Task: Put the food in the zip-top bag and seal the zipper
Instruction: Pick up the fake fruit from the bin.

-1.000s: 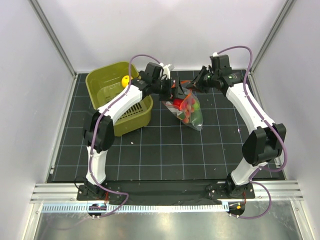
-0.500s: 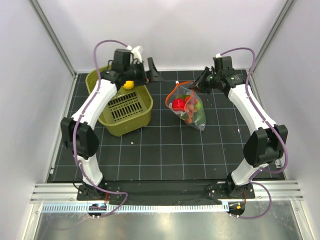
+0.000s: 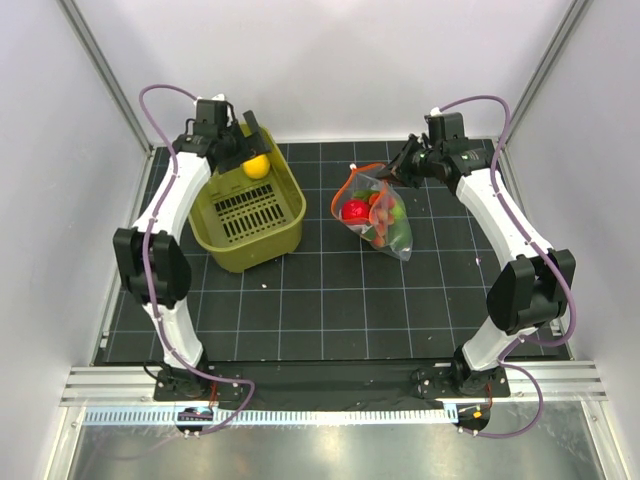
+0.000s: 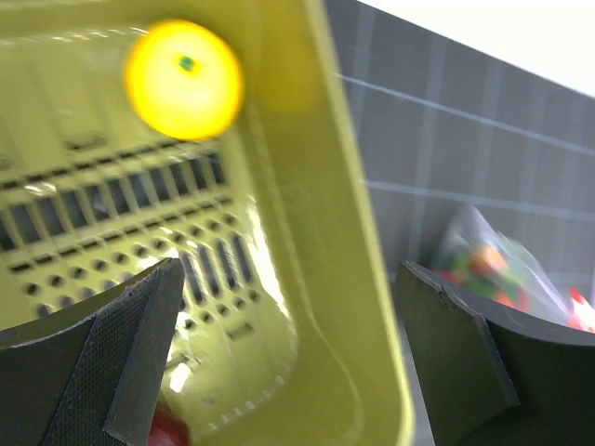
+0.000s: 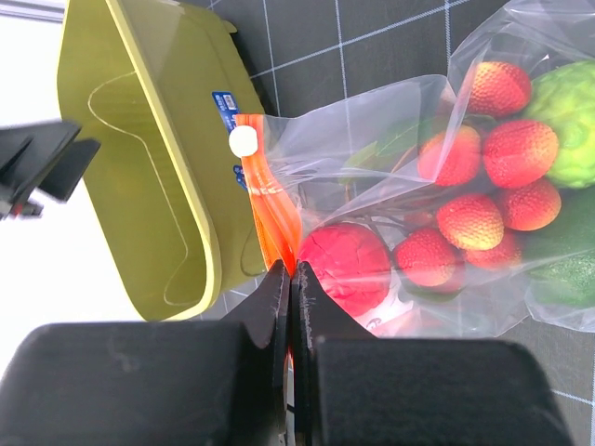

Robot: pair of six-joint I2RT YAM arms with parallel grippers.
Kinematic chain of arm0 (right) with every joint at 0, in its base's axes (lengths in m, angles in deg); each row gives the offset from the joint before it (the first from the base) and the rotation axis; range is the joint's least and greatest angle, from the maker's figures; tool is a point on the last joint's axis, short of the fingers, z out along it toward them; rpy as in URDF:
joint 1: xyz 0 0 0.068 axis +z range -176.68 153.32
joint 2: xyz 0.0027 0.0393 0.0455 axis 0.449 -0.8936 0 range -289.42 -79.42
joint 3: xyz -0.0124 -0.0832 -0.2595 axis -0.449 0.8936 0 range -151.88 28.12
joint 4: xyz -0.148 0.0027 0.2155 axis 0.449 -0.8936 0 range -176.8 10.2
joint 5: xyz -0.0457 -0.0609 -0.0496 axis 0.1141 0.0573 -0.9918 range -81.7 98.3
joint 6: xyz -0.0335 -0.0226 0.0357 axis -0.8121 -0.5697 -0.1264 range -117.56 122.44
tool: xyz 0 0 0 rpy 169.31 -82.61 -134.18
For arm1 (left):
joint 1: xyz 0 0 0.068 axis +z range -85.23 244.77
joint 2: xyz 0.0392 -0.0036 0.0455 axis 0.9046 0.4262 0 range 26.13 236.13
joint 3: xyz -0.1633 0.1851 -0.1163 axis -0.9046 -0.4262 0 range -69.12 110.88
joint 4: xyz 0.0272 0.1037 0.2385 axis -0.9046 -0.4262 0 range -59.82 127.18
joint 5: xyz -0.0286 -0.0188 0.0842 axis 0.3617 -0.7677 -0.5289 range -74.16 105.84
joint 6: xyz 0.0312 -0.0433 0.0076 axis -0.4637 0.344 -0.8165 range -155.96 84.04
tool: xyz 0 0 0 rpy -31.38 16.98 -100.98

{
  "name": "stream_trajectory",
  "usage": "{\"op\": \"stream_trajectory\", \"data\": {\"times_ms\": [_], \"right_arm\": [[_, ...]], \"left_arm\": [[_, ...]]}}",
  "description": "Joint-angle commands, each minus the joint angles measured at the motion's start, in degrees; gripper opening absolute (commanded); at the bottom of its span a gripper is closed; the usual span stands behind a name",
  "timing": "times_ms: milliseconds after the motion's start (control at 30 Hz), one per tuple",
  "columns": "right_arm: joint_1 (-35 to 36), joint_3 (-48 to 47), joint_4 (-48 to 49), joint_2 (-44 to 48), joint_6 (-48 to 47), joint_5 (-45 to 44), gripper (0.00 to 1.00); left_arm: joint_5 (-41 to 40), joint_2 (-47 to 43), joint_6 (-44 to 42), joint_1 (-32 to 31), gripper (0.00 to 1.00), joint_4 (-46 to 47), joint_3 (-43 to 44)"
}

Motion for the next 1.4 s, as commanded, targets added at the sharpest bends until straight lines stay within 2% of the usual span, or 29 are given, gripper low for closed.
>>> {"op": "stream_trajectory", "data": {"times_ms": [0,300,567,700,733,833,867,900,1067,1267,1300,1367], "right_arm": [[-0.1,-0.3,1.9,3.4,-0.4,1.5,0.01],[-0.1,0.1,1.6,4.1,-1.0,0.6,0.01],[-0.2,-0.1,1.0,4.0,-1.9,0.1,0.01],[-0.2,-1.1,0.1,3.4,-2.4,-0.1,0.01],[-0.2,-1.3,-0.2,3.4,-2.5,-0.1,0.01],[-0.2,-1.8,-0.4,2.8,-2.6,-0.3,0.01],[-0.2,-2.0,-0.5,2.7,-2.8,-0.2,0.01],[-0.2,-2.0,-0.6,2.7,-2.8,-0.3,0.01],[-0.2,-2.0,-0.7,2.2,-3.0,-0.2,0.01],[-0.2,-1.7,-1.1,1.7,-3.7,-0.3,0.01],[-0.2,-1.8,-1.0,1.6,-3.5,-0.3,0.01],[-0.2,-2.0,-0.6,1.0,-3.2,0.1,0.01]], "left_arm": [[-5.3,4.4,-1.2,1.4,1.0,-0.6,4.4],[-2.1,14.4,-3.5,5.0,1.0,-1.5,12.3],[-0.6,27.0,-5.0,5.2,1.0,-3.0,23.8],[1.5,31.5,-4.3,5.2,1.0,-1.3,25.5],[2.4,32.2,-4.1,5.3,0.99,-0.7,25.6],[3.3,33.1,-3.6,5.2,0.85,-0.6,25.7],[3.4,32.6,-3.6,5.3,0.77,-0.6,24.9],[3.3,32.2,-3.9,5.2,0.73,-0.5,24.4],[2.3,21.8,-6.6,5.2,0.58,2.1,15.6],[9.7,5.1,-5.7,4.7,0.56,5.9,1.0],[16.1,3.5,-5.2,4.4,0.57,10.1,-1.2],[21.1,0.3,-3.0,3.7,0.57,14.2,-6.3]]}}
